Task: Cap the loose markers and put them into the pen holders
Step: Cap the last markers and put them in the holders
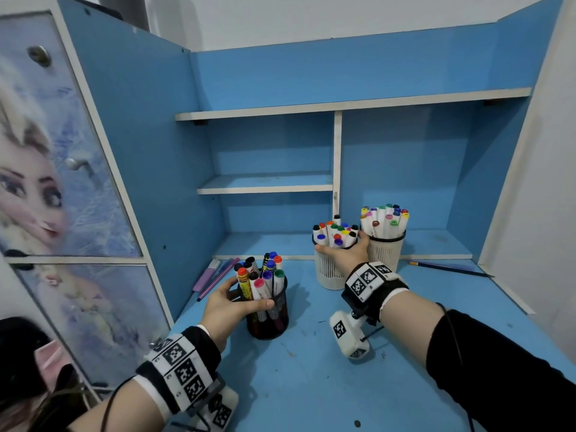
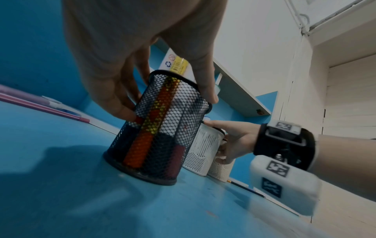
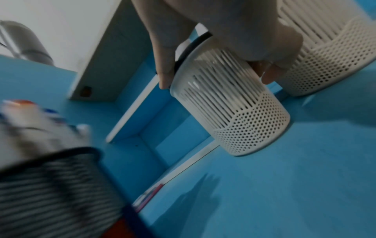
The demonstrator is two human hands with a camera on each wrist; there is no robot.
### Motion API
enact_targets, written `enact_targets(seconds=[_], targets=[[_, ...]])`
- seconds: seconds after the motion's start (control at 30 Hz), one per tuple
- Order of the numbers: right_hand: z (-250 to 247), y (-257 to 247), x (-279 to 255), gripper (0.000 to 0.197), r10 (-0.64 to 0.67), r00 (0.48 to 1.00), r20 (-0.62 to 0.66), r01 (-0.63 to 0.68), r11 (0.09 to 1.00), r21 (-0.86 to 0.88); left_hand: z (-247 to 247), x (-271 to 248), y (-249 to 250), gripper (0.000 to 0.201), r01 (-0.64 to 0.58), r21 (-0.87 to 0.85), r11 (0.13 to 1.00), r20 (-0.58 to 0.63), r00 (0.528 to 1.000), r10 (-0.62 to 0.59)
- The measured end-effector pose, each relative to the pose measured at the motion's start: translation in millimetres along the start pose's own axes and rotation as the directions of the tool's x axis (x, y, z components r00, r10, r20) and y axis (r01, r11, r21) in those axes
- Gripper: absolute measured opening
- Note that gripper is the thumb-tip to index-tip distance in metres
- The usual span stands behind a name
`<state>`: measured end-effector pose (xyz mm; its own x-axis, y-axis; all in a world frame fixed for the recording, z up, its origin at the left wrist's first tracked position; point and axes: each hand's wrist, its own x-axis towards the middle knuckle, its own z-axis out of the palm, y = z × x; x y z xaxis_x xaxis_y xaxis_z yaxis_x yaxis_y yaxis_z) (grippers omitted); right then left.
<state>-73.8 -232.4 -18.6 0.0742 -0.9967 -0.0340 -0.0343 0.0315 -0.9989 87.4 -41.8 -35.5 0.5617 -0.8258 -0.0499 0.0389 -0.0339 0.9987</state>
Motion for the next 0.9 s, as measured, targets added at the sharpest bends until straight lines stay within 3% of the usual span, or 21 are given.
enact_targets(seconds=[0.37, 0.53, 0.7, 0.8, 0.9], targets=[[-47, 15, -87, 0.109, 0.049, 0.959, 0.278, -0.105, 0.977, 0.188, 11, -3, -3, 0.085, -0.006, 0.013, 1.000, -0.019, 1.000, 0.007], [-56, 19, -114, 0.109, 0.051, 0.949, 0.312, -0.109, 0.979, 0.171, 27, -14, -2, 0.078, 0.001, 0.023, 1.000, 0.058, 0.998, -0.002], [-60, 19, -126, 0.103, 0.069, 0.935, 0.347, -0.135, 0.977, 0.167, 32, -19, 0, 0.080, 0.010, 0.039, 0.999, 0.048, 0.999, -0.012], [-70, 11, -128, 0.094, 0.075, 0.927, 0.367, -0.170, 0.957, 0.236, 32, -20, 2, 0.080, 0.012, 0.055, 0.998, 0.057, 0.998, -0.015], [-83, -2, -125, 0.096, 0.014, 0.946, 0.324, -0.120, 0.943, 0.311, 34, -22, 3, 0.076, 0.015, 0.052, 0.999, 0.063, 0.998, -0.018]])
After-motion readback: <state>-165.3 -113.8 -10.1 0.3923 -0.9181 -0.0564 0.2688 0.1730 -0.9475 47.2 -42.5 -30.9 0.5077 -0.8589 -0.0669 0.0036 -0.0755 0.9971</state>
